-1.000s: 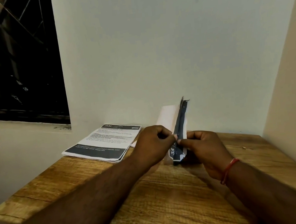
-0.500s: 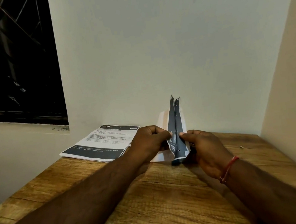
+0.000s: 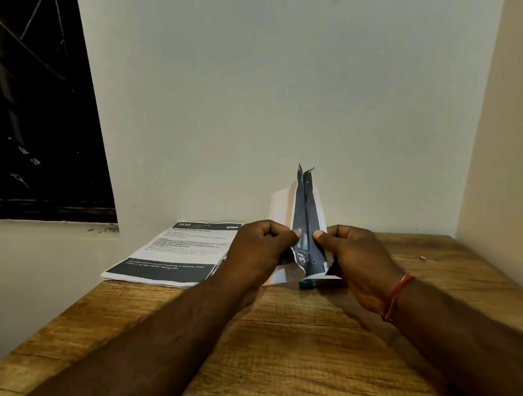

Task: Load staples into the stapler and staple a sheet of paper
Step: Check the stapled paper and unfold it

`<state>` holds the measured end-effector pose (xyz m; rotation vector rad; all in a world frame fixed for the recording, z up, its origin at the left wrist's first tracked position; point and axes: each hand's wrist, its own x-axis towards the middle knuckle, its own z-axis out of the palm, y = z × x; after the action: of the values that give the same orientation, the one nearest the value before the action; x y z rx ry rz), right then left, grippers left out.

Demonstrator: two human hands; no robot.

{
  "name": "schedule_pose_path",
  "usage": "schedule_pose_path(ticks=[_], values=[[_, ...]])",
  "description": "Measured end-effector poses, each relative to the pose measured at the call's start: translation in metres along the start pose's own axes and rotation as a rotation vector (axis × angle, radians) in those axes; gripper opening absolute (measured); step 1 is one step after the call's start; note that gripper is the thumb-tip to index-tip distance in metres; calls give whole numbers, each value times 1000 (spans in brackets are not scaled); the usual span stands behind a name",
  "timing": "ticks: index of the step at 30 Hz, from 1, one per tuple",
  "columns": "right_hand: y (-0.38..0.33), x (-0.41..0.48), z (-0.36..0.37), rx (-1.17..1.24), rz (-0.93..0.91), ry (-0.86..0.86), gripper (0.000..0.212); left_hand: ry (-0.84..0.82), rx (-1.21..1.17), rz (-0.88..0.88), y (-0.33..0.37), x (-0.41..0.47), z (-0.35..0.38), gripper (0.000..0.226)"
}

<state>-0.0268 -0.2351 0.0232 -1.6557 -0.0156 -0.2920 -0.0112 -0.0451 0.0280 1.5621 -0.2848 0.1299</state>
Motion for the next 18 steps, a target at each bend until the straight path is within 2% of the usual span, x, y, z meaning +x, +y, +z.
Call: schedule_pose_path(ticks=[2, 7, 10, 13, 15, 18], values=[[0, 0, 0, -28, -43, 25, 24, -32, 35, 12, -1, -2, -1, 15], [1, 0, -1, 16, -101, 76, 16, -123, 66, -68, -4, -2, 0, 41], [0, -2, 0, 94, -63, 24, 7, -92, 39, -57, -4, 0, 0, 32], [1, -4, 0, 109, -33, -9, 24, -55, 41, -47, -3, 2, -1, 27], [1, -4, -1, 110, -39, -33, 27, -39, 33, -57, -3, 3, -2, 31], [1, -1, -4, 126, -51, -23, 29, -34, 32, -67, -3, 3, -2, 25]])
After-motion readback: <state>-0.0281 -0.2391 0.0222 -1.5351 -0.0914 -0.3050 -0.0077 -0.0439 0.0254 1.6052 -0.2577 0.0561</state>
